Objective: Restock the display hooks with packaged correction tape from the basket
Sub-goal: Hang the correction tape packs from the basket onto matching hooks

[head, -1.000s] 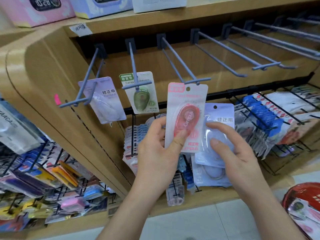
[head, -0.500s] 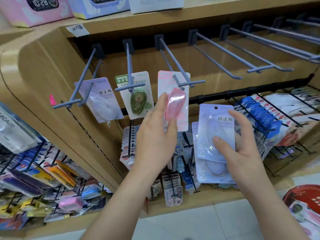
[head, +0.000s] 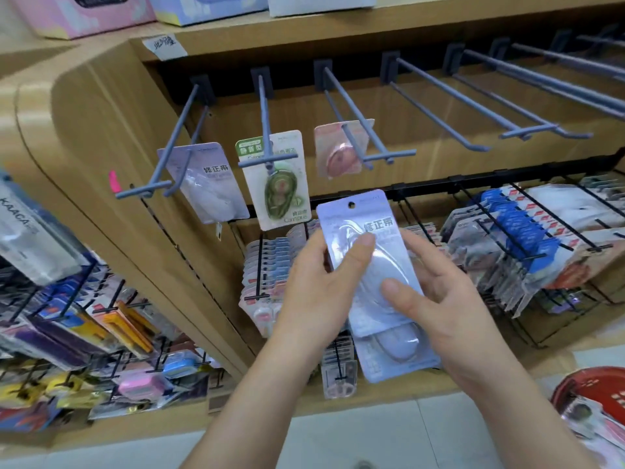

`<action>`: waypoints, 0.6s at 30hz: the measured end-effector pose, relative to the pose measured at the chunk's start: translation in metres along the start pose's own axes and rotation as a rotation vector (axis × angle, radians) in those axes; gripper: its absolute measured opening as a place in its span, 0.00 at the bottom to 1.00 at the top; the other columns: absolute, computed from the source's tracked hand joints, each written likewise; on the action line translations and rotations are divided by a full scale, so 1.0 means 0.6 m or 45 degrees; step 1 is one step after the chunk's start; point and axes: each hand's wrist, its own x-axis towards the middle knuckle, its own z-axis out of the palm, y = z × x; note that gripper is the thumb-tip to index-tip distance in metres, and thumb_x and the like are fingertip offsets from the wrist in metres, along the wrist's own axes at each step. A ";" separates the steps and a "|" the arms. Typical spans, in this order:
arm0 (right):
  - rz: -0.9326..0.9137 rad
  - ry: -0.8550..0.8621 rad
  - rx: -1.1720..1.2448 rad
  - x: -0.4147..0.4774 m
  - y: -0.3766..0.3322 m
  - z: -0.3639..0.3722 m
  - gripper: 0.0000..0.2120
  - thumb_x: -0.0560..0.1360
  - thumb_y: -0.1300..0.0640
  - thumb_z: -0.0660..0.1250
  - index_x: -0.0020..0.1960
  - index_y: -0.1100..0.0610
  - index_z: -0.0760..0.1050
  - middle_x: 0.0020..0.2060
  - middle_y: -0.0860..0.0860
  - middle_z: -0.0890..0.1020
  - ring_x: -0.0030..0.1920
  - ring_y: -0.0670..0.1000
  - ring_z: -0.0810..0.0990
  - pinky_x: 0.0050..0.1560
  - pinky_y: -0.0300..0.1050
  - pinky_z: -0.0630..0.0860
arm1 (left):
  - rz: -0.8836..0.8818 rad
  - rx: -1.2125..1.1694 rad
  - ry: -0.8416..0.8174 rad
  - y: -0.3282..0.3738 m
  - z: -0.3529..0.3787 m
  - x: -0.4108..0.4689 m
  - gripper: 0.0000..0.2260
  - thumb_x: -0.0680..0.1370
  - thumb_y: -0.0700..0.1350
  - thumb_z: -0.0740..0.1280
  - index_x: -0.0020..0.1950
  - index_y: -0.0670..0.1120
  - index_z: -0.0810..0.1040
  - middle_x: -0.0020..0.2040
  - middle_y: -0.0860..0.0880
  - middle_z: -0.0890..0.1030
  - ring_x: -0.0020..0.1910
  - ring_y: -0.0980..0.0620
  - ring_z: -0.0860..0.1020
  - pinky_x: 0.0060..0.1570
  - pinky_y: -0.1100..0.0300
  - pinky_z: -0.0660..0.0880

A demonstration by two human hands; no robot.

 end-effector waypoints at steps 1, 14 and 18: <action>-0.003 -0.057 0.014 0.001 0.002 0.006 0.22 0.70 0.59 0.73 0.61 0.41 0.79 0.57 0.50 0.85 0.55 0.51 0.85 0.48 0.40 0.80 | -0.037 -0.092 0.042 -0.002 0.002 -0.003 0.09 0.78 0.51 0.69 0.55 0.49 0.79 0.50 0.49 0.85 0.50 0.50 0.83 0.51 0.49 0.80; 0.322 -0.243 -0.448 0.022 0.057 0.035 0.22 0.72 0.70 0.73 0.55 0.46 0.82 0.49 0.50 0.87 0.52 0.54 0.86 0.52 0.52 0.81 | 0.272 -0.245 0.485 -0.001 -0.116 -0.045 0.12 0.69 0.43 0.71 0.52 0.46 0.80 0.45 0.49 0.87 0.44 0.51 0.85 0.44 0.54 0.82; 0.242 -0.150 -0.329 0.031 0.059 0.068 0.16 0.70 0.67 0.74 0.53 0.51 0.82 0.46 0.47 0.87 0.47 0.48 0.86 0.42 0.39 0.80 | 0.359 -0.181 0.546 0.007 -0.169 -0.056 0.14 0.68 0.42 0.72 0.53 0.47 0.80 0.46 0.51 0.87 0.45 0.52 0.85 0.44 0.56 0.82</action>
